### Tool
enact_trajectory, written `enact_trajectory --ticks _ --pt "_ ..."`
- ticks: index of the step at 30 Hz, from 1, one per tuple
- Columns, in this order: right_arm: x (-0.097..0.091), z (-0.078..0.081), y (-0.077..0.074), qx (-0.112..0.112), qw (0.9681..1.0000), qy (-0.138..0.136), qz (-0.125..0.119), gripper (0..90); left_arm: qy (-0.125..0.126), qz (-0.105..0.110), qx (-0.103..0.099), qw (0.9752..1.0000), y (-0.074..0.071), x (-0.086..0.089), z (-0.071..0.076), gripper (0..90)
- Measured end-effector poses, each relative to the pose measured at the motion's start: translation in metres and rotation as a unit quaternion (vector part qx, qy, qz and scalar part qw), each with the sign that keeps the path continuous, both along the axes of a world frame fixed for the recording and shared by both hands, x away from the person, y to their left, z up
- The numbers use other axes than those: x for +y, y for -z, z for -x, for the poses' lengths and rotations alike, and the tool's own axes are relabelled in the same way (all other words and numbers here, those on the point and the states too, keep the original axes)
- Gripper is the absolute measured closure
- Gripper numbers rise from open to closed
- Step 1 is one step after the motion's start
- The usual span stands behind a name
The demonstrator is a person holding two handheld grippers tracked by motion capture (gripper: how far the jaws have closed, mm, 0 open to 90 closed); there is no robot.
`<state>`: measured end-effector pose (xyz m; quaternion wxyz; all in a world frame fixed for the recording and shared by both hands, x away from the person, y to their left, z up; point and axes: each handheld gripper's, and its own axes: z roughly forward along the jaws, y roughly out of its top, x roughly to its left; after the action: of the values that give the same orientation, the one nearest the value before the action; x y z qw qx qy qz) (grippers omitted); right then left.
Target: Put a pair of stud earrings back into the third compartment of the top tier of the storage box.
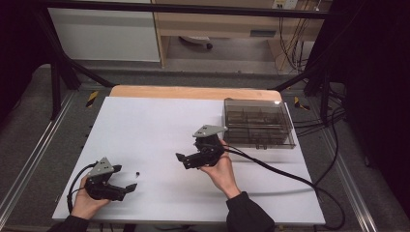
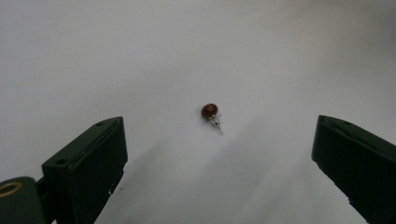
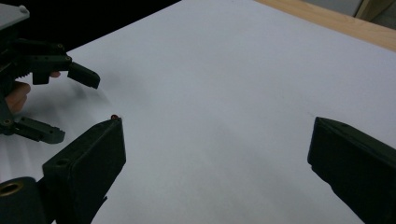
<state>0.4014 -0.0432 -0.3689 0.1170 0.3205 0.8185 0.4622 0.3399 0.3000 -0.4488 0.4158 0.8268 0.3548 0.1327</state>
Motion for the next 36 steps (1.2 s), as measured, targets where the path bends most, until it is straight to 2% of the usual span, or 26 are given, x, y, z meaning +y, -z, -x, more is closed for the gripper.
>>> enact_trajectory --ticks 10,20,28,36 --pt "0.036 -0.009 0.023 0.017 0.9998 -0.013 0.007 5.0 0.001 -0.003 0.001 1.0 0.0 0.0 0.0 3.6" --pt "0.068 -0.014 0.036 0.025 0.9992 -0.029 0.014 5.5 0.002 -0.005 0.0 1.0 0.001 -0.001 0.0 3.6" --pt "0.101 -0.012 0.045 0.024 0.9978 -0.053 0.032 6.6 0.003 -0.007 0.001 1.0 0.001 -0.001 0.0 3.6" --pt "0.131 -0.009 0.057 0.038 0.9958 -0.075 0.038 10.6 0.002 -0.007 0.0 1.0 0.001 -0.001 0.0 3.6"
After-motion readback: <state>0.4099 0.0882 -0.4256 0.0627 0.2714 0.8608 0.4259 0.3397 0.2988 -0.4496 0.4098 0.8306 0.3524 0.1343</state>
